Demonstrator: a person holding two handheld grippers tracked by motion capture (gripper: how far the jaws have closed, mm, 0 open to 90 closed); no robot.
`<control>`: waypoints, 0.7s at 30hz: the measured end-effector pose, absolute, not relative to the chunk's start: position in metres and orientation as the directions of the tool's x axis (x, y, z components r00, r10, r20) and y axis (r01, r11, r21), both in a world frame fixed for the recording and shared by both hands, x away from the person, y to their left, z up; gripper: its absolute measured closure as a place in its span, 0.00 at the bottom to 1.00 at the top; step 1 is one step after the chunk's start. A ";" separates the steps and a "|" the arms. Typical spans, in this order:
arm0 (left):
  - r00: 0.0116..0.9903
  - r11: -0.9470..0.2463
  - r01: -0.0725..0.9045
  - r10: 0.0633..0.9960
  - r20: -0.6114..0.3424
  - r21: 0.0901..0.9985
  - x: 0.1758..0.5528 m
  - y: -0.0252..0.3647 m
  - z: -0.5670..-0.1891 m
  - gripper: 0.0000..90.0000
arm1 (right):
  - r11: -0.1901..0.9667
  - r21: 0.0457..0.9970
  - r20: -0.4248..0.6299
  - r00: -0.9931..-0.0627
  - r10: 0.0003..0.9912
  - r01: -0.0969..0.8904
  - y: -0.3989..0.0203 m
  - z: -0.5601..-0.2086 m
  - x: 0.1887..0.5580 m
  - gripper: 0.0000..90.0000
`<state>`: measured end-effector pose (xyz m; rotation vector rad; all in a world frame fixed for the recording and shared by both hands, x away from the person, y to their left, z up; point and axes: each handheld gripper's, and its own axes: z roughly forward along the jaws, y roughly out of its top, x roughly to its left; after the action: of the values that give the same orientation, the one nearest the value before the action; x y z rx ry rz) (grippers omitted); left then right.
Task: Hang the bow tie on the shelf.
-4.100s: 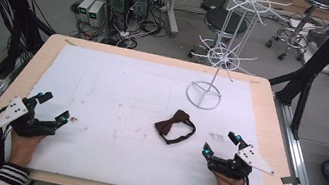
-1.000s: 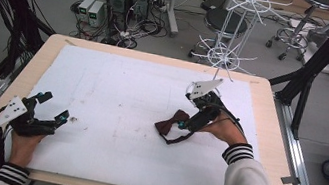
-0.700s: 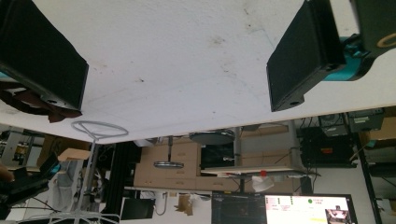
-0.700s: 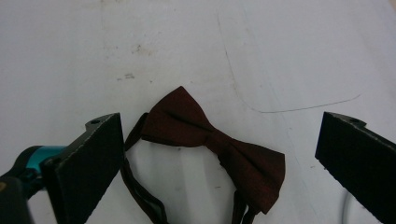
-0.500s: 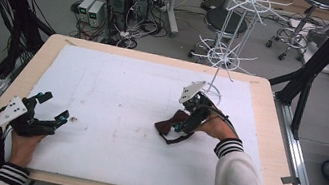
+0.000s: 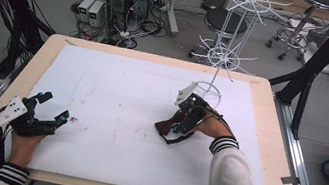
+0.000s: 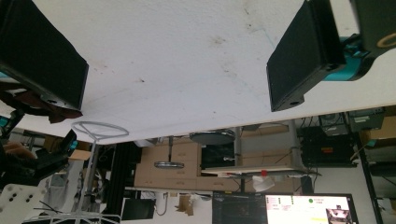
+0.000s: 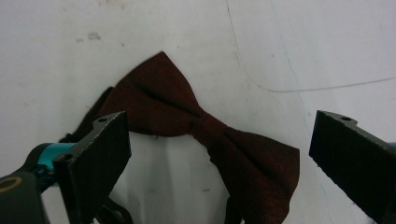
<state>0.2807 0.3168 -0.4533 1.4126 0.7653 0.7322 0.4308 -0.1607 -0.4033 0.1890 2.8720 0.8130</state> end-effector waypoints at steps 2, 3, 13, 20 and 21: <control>0.571 0.032 0.007 0.821 -0.030 0.999 0.281 0.317 -0.453 0.07 | 0.851 0.517 -0.099 -0.982 0.163 0.089 -0.160 -0.406 0.432 0.05; 0.572 0.033 0.009 0.819 -0.032 0.999 0.281 0.317 -0.453 0.07 | 0.852 0.515 -0.099 -0.982 0.163 0.089 -0.160 -0.407 0.432 0.05; 0.571 0.033 0.008 0.820 -0.031 0.999 0.281 0.316 -0.453 0.07 | 0.870 0.488 -0.095 -0.986 0.138 0.074 -0.156 -0.413 0.436 0.19; 0.570 0.034 0.007 0.821 -0.032 0.999 0.281 0.316 -0.453 0.07 | 0.882 0.467 -0.087 -0.989 0.117 0.063 -0.157 -0.414 0.436 0.28; 0.570 0.030 0.007 0.821 -0.029 1.000 0.281 0.317 -0.453 0.07 | 0.885 0.462 -0.094 -0.989 0.113 0.057 -0.157 -0.414 0.436 0.30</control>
<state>0.2807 0.3168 -0.4533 1.4131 0.7657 0.7325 0.4361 -0.1573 -0.4142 0.1329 2.9342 0.7142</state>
